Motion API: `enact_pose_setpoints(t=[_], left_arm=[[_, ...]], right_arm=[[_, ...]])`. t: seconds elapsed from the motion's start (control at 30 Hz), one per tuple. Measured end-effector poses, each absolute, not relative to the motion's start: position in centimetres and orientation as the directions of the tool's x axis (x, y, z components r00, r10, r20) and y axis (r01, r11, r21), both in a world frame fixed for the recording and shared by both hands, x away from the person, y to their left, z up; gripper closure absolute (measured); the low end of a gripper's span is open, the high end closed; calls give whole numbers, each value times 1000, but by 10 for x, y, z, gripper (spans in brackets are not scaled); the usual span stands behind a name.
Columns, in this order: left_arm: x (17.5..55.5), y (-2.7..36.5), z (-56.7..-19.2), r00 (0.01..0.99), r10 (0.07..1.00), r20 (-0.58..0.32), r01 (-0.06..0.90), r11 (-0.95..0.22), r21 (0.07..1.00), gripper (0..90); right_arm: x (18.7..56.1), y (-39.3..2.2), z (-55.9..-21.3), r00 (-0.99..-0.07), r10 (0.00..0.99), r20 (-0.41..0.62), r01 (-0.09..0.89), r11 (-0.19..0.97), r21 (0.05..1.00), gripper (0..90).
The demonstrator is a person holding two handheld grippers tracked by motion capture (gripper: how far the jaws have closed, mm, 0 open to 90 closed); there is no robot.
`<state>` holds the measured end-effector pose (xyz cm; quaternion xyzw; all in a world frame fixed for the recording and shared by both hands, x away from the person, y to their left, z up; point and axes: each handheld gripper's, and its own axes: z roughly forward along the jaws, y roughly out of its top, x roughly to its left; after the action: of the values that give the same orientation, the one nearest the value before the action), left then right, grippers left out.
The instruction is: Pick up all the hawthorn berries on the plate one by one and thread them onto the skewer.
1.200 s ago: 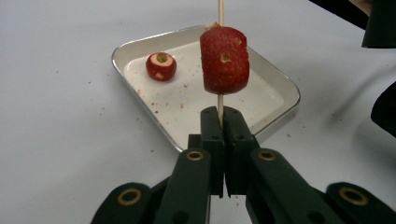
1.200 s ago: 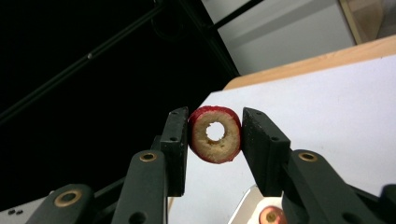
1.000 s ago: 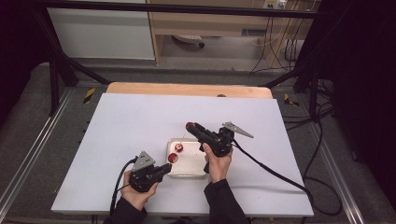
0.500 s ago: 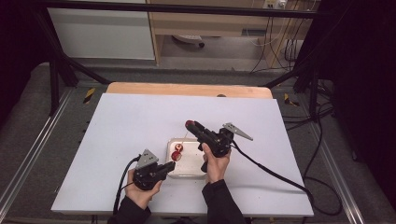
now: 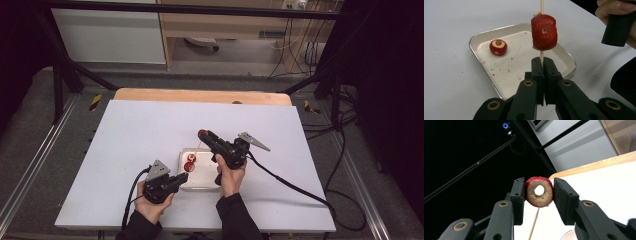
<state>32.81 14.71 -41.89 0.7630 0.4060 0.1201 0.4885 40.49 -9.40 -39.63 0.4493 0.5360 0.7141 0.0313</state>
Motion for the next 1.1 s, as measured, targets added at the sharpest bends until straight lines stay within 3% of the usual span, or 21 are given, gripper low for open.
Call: enact_pose_setpoints(t=[0.53, 1.1], left_arm=[[330, 144, -417, 622, 739, -260, 523, -145, 840, 882], [333, 136, -419, 617, 756, -220, 497, -158, 853, 883]], right_arm=[[403, -91, -401, -599, 529, 602, 436, -415, 799, 630], [396, -90, -400, -591, 512, 624, 486, -392, 782, 635]])
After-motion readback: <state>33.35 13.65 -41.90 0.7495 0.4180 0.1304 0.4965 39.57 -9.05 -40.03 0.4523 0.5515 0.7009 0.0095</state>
